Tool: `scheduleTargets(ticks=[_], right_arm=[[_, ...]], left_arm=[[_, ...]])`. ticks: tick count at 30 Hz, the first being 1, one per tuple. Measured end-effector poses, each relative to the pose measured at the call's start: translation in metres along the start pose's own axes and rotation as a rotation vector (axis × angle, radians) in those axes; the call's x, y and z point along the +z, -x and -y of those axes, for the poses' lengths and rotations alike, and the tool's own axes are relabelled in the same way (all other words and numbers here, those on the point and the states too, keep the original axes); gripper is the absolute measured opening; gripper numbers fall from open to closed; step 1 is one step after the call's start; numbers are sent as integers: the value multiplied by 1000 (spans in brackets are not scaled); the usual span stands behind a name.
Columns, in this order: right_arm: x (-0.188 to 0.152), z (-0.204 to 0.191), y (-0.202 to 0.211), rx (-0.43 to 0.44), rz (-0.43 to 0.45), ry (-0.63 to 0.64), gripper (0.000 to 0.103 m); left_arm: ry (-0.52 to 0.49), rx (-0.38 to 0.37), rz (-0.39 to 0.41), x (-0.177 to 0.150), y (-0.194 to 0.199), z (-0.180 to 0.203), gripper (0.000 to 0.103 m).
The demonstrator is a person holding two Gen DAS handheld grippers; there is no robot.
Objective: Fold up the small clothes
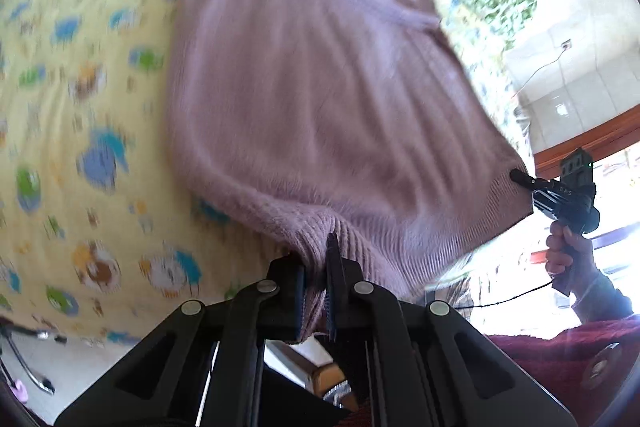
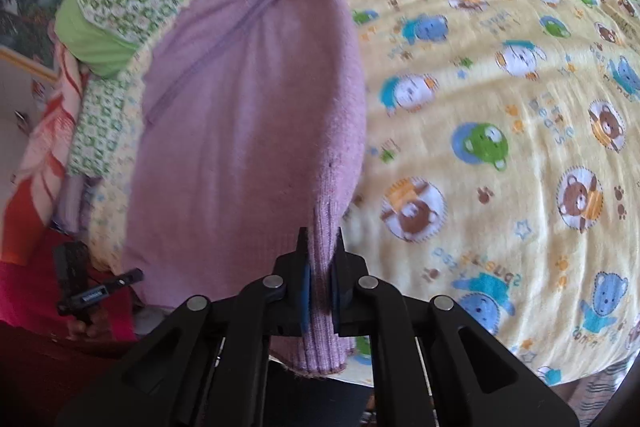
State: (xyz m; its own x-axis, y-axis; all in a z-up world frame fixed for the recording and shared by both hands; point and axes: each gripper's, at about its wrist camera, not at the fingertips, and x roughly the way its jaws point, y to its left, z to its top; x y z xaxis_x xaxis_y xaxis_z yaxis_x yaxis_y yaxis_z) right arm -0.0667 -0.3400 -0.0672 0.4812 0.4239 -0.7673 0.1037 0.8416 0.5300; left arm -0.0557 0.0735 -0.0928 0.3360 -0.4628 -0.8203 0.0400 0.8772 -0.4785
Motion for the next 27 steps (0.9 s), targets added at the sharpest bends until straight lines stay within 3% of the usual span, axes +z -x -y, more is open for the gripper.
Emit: scheduleTargets(ticks=[5, 12, 18, 27], right_arm=[[34, -21, 21, 164, 136, -13, 8], [113, -54, 20, 238, 280, 21, 8], [188, -76, -6, 244, 324, 69, 8], [292, -88, -66, 188, 326, 86, 8]], left_arm=[[8, -9, 134, 51, 28, 5, 6], [7, 10, 318, 146, 55, 4, 6], [20, 62, 400, 223, 54, -11, 5], [54, 149, 419, 323, 15, -33, 5]])
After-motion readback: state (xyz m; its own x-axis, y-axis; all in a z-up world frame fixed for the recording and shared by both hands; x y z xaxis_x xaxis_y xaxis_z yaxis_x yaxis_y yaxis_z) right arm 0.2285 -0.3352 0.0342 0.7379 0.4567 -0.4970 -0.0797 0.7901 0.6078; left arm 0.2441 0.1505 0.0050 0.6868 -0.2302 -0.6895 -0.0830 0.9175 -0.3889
